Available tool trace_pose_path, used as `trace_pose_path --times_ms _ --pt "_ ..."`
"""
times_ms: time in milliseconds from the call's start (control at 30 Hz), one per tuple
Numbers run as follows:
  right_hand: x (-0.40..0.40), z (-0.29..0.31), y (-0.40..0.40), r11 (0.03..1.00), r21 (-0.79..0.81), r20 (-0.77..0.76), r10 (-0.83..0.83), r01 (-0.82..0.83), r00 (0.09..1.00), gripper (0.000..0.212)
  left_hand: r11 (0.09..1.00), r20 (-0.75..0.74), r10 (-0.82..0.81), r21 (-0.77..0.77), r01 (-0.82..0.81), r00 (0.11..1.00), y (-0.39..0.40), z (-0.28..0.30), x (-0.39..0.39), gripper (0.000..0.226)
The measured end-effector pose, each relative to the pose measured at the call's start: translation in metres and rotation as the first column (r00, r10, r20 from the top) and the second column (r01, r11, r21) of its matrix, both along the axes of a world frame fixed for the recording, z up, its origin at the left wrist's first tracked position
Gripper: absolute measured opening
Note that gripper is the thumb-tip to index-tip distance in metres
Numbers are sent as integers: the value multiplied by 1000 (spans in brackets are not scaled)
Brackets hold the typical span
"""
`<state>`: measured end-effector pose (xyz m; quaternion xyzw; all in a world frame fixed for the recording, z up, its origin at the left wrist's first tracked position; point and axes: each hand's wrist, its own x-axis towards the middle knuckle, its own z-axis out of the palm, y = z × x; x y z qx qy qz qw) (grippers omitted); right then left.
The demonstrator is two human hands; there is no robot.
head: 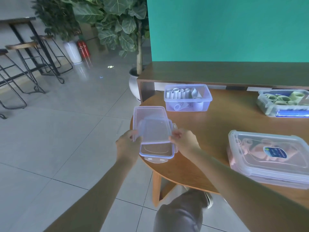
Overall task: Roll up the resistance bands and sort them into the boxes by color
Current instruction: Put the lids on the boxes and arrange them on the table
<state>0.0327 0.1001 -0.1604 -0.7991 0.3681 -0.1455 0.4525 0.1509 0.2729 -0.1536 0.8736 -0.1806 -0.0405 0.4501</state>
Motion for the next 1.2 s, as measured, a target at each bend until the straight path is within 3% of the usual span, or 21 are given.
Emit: trace_pose_path --times_ms 167,267,333,400,467,533,600,733,1000,1133,1200 --pt "-8 11 8 993 119 122 -20 6 992 25 976 -44 80 -202 -87 996 0 18 -10 25" --pt "-23 23 6 997 72 151 -20 9 988 28 883 -285 44 -437 -171 957 -1 34 -15 57" --pt "-38 29 3 1000 19 169 0 -3 986 24 818 -420 -71 -544 -188 905 -4 44 -20 57" --pt "-55 31 -2 975 -221 138 40 -8 990 15 839 -400 -113 -529 -129 910 -8 52 -28 35" --pt "-74 28 -9 799 -601 -32 19 -35 999 23 841 -362 -98 -528 -118 927 -14 55 -36 29" --pt "-94 26 -17 657 -742 -249 -86 -133 965 38 814 -362 -90 -564 -140 928 -21 59 -44 31" --pt "-113 26 -26 669 -714 -406 -155 -207 901 59 795 -356 -86 -587 -152 930 -30 66 -53 35" --pt "-148 31 -43 709 -662 -496 -171 -243 851 74 768 -340 -137 -630 -117 930 -48 77 -81 34" --pt "-231 45 -95 772 -625 -412 -199 -118 889 73 760 -317 -244 -650 -23 916 -71 80 -131 38" --pt "-275 45 -127 791 -611 -342 -234 -26 910 89 769 -320 -263 -639 -2 910 -79 84 -150 37" --pt "-292 47 -139 789 -615 -328 -252 -3 910 87 763 -327 -277 -647 0 904 -85 85 -155 39"
